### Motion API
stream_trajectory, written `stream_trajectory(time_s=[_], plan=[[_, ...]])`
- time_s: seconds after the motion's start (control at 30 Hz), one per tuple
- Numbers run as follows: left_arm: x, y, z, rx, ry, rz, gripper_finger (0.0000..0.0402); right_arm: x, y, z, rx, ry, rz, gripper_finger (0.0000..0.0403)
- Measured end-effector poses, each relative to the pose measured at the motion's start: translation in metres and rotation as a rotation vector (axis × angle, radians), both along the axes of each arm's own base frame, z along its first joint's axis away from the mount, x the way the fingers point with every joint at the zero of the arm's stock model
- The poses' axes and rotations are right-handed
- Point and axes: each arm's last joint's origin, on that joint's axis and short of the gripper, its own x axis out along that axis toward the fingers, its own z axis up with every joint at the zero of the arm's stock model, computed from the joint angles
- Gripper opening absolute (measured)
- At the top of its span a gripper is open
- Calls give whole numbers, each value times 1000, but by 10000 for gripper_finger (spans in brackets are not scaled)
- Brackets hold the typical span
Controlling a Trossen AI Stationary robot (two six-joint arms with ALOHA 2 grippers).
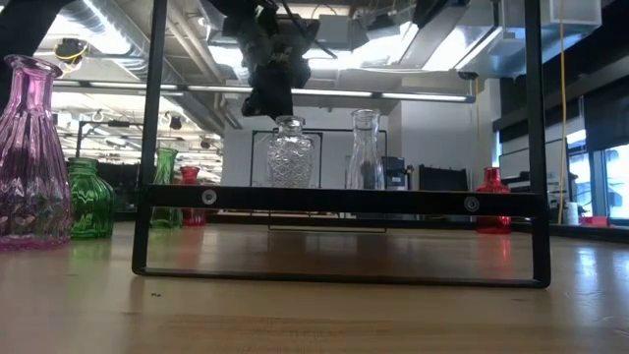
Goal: Sort vases onto shelf
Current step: Put the top transparent vase aligned with the other transparent vase on the shelf
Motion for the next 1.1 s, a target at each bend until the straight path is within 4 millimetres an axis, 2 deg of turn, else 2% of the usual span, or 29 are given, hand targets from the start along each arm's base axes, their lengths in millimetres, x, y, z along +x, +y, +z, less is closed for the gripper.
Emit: stream_trajectory(time_s=[0.2, 0.3, 0.37, 0.47, 0.63, 0.77, 0.87, 1.1], plan=[[-21, -2, 25, 72, -4, 48, 89, 0, 0, 0, 0, 0, 0, 76], [-34, -11, 36, 92, 39, 60, 87, 0, 0, 0, 0, 0, 0, 76], [-36, -19, 36, 83, 89, 44, 80, 0, 0, 0, 0, 0, 0, 76], [-31, -31, 24, 66, 127, 4, 57, 0, 0, 0, 0, 0, 0, 76], [-23, -43, -8, 51, 163, -16, 6, 0, 0, 0, 3, -3, -6, 76], [-28, -44, -33, 26, 220, 4, 1, 0, 0, 0, 4, -5, -8, 76], [-25, -44, -47, 21, 193, 14, 1, 0, 0, 0, 1, -1, -2, 76], [-19, -42, -54, 21, 119, 56, 0, 0, 0, 0, 1, -1, -2, 76]])
